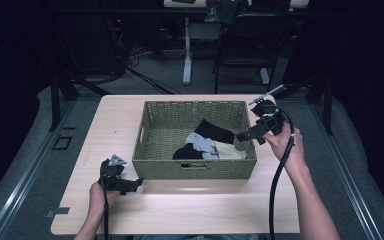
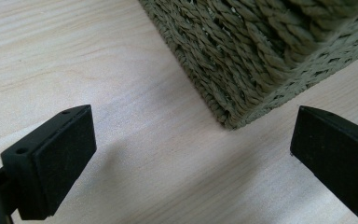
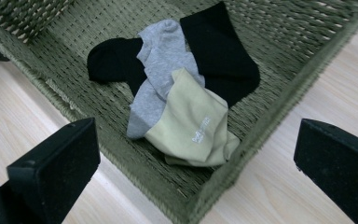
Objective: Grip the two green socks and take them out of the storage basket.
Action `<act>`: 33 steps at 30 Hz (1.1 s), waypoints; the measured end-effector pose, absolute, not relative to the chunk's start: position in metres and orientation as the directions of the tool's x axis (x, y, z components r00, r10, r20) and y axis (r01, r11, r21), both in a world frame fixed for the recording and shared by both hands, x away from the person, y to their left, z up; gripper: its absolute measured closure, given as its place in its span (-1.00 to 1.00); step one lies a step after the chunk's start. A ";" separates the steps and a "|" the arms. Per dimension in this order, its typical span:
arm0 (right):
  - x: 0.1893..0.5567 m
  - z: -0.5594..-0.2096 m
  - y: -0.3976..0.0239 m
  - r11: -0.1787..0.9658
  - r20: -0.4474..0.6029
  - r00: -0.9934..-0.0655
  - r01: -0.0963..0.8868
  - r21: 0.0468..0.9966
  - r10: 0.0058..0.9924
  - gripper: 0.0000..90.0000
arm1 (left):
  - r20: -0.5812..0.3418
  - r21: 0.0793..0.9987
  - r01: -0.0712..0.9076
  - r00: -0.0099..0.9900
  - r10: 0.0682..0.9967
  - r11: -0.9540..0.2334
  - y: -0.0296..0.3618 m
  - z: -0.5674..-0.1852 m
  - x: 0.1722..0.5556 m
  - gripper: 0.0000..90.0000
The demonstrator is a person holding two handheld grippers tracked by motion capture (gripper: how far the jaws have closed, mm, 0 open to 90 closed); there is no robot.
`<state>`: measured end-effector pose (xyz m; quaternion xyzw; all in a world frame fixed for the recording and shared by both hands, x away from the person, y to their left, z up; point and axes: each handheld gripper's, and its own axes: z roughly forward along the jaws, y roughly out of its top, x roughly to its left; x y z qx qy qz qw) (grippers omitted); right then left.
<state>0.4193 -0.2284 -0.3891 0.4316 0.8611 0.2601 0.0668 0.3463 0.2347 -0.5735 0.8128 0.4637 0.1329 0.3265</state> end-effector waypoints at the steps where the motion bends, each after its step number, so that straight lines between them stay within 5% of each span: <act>1: 0.425 -0.392 -0.221 0.505 0.112 -0.624 0.713 0.487 0.774 -1.00 | -0.086 0.654 0.667 0.536 0.840 -0.358 0.235 -0.573 0.346 -1.00; 24: 0.477 -0.445 -0.160 0.592 0.118 -0.657 0.732 0.338 0.745 -0.96 | -0.088 0.655 0.666 0.536 0.839 -0.357 0.235 -0.573 0.346 -1.00; 33: 0.489 -0.470 -0.150 0.603 0.104 -0.646 0.750 0.270 0.756 -0.69 | -0.095 0.662 0.663 0.537 0.838 -0.350 0.236 -0.573 0.347 -1.00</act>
